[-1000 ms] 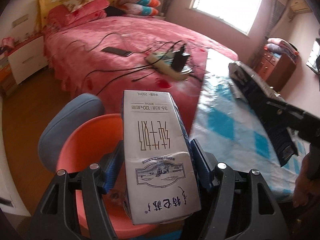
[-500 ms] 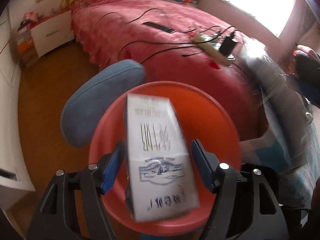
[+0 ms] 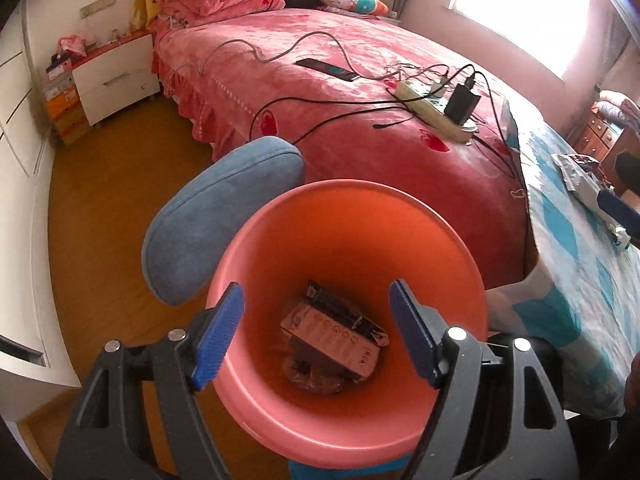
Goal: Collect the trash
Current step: 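Carry both cartons over the orange bucket and open both grippers to drop them, then move both open grippers back over the table toward the snack wrappers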
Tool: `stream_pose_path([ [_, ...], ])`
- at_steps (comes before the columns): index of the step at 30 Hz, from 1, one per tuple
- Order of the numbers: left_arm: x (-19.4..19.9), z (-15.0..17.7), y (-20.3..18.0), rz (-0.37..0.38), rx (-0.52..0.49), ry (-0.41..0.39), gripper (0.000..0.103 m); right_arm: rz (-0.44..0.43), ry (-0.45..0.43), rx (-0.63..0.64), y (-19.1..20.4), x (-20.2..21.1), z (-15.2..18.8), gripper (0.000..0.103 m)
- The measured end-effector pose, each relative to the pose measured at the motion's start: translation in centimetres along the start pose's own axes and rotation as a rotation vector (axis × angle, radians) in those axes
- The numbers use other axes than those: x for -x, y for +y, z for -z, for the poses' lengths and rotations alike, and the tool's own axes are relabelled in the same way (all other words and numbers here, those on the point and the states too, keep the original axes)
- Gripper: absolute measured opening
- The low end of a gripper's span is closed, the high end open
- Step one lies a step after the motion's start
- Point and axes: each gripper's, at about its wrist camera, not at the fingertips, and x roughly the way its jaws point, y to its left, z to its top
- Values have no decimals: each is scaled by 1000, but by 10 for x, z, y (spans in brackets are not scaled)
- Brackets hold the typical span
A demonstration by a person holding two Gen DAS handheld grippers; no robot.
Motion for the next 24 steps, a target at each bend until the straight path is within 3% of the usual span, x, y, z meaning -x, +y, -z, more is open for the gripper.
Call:
stream_pose_path([
  [24, 35, -2, -81, 59, -151, -26, 76, 72, -96, -85, -68, 62, 34, 95],
])
